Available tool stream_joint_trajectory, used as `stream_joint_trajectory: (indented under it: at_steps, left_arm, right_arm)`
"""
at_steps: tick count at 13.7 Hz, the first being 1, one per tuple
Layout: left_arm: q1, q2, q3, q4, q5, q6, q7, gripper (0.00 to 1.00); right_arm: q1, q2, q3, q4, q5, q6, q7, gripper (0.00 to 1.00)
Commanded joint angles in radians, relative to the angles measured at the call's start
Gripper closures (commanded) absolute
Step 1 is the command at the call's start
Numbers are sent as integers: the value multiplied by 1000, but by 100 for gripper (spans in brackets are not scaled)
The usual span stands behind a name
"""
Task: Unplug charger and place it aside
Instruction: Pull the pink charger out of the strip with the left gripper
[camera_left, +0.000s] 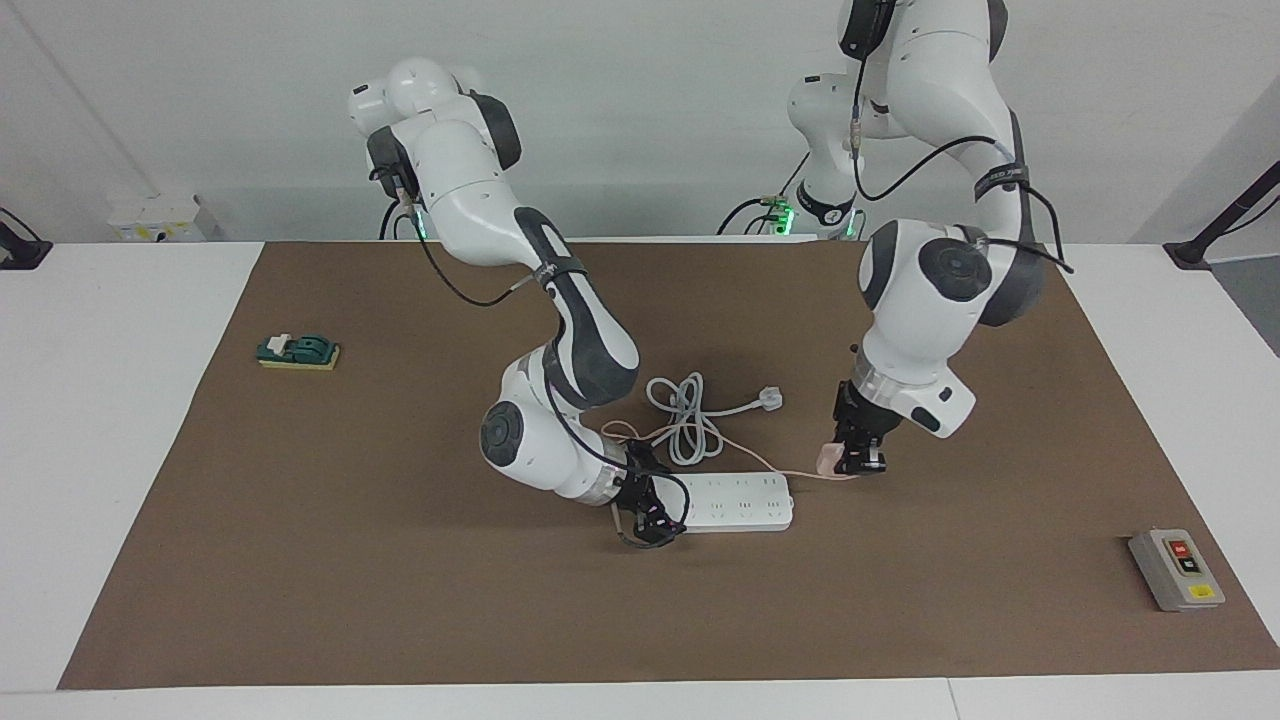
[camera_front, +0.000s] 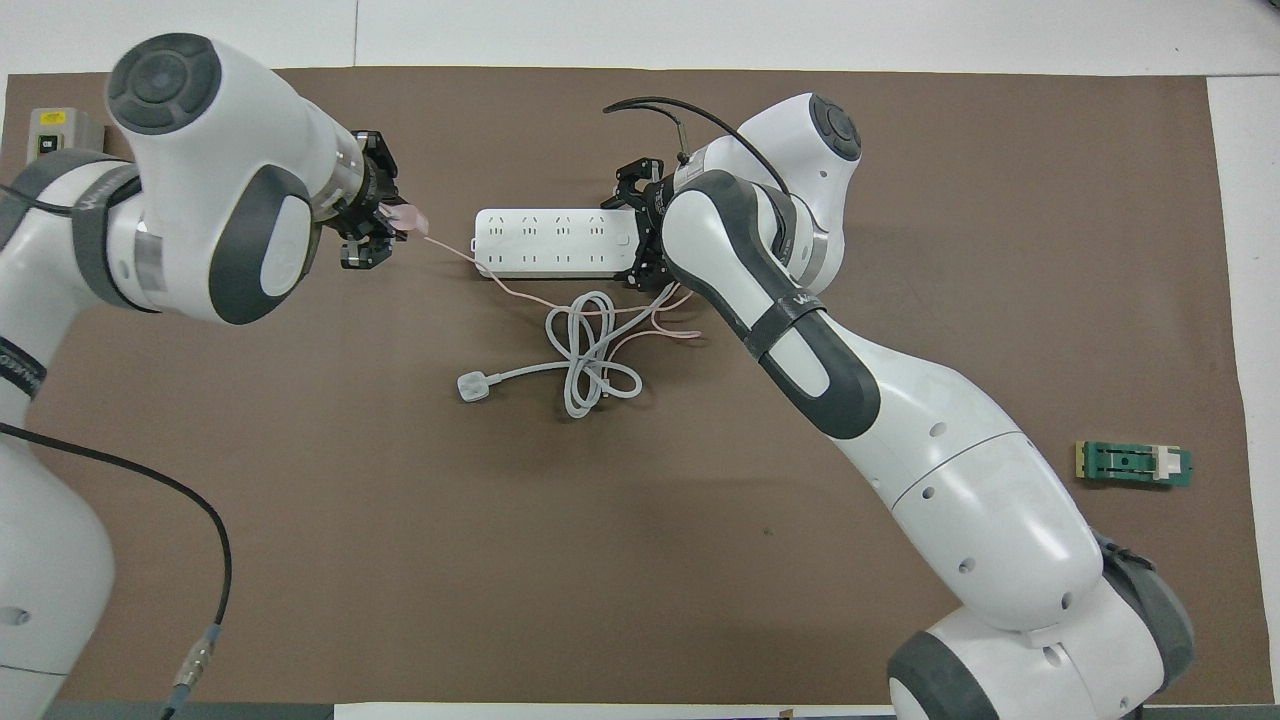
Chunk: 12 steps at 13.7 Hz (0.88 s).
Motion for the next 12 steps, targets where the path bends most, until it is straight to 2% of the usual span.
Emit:
stream_joint_trajectory:
  at_steps: [1,2,3,5,7,9,10,11,12]
  left_arm:
    - [79,-63,-4,-16,-27,-114,156,100]
    - [114,-76,-4,-16,-27,-149,236,100]
    - [151,-82,-2,-21,-27,-175,314,100]
    - [243,-96,-1,-45,-27,-194,493,100]
    - [326,-122,-1,-103,-30,-183,690,100]
    - [358,-137,2,-134,-30,-177,827,100]
    - [364,-143,4,-145,-30,-175,870,85]
    - [373,-146,4,-151,-30,-169,897,23]
    - [373,-146,4,-150,-30,-163,902,0]
  right_arm:
    - [2,28,4,16,-2,55,-26,41]
    - [4,27,4,16,-4,53,-17,15]
    - [4,18,4,14,-5,50,-14,0]
    - [-5,-34,4,10,-2,32,-9,0]
    - [-16,-111,-2,-47,-4,7,-8,0]
    - [-40,-207,-7,-130,-17,-11,-12,0]
    - [-53,-260,-12,-162,-36,-40,-24,0]
    - [-71,-306,-16,-182,-78,-84,-46,0]
    - [-94,-347,-16,-187,-135,-154,-99,0]
